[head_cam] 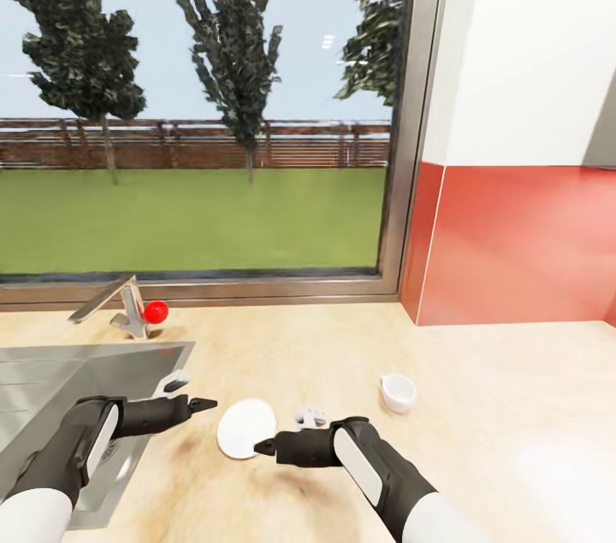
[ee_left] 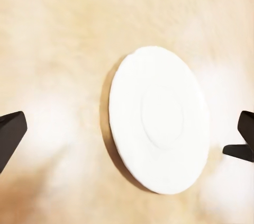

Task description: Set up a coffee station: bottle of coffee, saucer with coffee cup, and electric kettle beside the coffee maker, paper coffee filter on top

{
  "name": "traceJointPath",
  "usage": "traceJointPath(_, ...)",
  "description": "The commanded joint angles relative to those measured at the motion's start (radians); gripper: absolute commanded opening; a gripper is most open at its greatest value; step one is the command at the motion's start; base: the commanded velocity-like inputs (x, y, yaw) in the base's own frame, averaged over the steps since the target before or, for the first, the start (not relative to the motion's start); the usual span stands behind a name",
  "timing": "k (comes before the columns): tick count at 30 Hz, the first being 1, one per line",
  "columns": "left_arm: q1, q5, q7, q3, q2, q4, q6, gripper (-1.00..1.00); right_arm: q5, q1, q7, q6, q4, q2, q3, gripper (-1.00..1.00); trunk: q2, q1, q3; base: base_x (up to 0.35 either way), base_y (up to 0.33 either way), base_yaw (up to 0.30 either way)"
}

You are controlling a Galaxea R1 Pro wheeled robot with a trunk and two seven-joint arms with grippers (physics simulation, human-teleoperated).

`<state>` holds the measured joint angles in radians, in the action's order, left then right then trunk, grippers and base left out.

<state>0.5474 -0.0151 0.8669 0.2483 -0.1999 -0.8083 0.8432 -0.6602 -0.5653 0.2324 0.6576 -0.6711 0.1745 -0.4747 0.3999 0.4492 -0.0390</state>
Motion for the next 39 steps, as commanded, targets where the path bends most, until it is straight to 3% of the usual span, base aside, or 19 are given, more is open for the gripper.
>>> traceJointPath(1,0.000,-0.003,0.004,0.003,0.000,0.000,0.008,1.00,0.010,0.000,0.001,0.002,0.003,0.000,-0.001,1.00,0.000,0.001,0.001,0.212,0.000,0.000)
traceJointPath(25,-0.006,-0.009,0.003,0.002,0.007,0.054,0.000,1.00,0.003,0.000,-0.013,0.002,0.000,0.000,-0.003,1.00,0.000,0.001,0.001,0.025,0.000,0.000)
traceJointPath(27,-0.006,-0.009,0.003,0.002,0.007,0.054,0.000,1.00,-0.053,0.000,-0.013,0.002,0.000,0.000,-0.003,1.00,0.000,0.001,0.001,0.143,0.000,0.000)
traceJointPath(28,-0.006,-0.009,0.003,0.002,0.007,0.054,0.000,1.00,-0.120,0.000,-0.027,0.002,-0.003,0.000,-0.004,1.00,0.000,0.001,0.001,0.107,0.000,0.000)
traceJointPath(30,-0.006,-0.009,0.003,0.002,0.007,0.054,0.000,1.00,-0.147,0.000,-0.060,0.002,-0.005,0.000,-0.008,1.00,0.000,0.001,0.001,0.060,0.000,0.000)
traceJointPath(35,-0.006,-0.008,0.003,0.002,0.007,0.054,0.000,1.00,-0.164,0.000,-0.082,0.001,-0.007,0.000,-0.059,1.00,0.000,0.001,0.001,0.010,0.003,0.000)
traceJointPath(39,-0.006,-0.007,0.003,0.002,0.007,0.054,0.000,1.00,-0.188,0.000,-0.083,0.001,-0.007,0.000,-0.067,1.00,0.000,0.001,0.001,0.001,0.055,0.000)
